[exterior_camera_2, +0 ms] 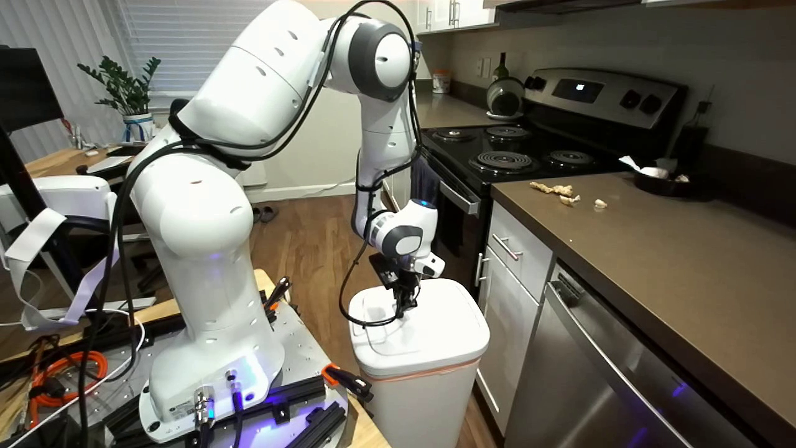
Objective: Close the bin
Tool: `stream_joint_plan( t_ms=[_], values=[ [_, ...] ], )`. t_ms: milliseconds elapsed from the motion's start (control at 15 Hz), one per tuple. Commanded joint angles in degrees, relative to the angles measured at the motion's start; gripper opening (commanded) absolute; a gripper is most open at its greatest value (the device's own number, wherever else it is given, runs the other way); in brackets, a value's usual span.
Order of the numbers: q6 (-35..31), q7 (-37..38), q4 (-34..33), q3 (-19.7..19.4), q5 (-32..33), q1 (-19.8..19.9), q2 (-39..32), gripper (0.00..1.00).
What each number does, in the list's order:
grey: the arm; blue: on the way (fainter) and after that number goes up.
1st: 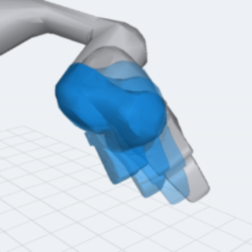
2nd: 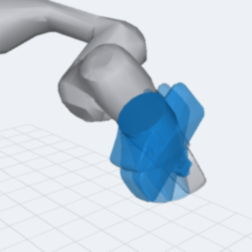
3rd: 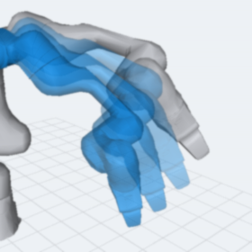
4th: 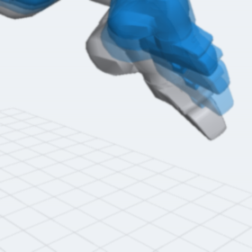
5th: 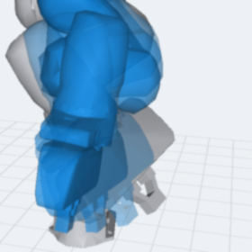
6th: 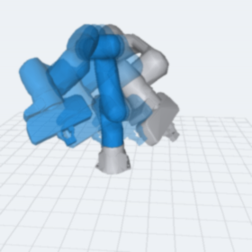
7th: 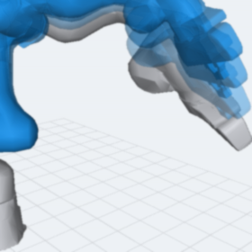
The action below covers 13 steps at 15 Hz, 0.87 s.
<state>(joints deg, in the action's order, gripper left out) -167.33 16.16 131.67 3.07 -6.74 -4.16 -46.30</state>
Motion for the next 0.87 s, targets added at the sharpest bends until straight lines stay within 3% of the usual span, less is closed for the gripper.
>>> stream_joint_plan(
  t_ms=[0,267,400,800],
  values=[
    [-0.1,-2.4,-4.8,-0.5,-0.5,0.0,-5.6,0.05],
    [3.4,-1.8,-4.7,-1.0,-0.4,-0.9,-3.8,0.05],
    [7.6,-1.0,-4.7,-2.0,0.1,-2.2,-1.7,0.31],
    [16.1,0.0,-2.3,-2.5,0.5,-4.5,6.2,0.68]
  ],
)
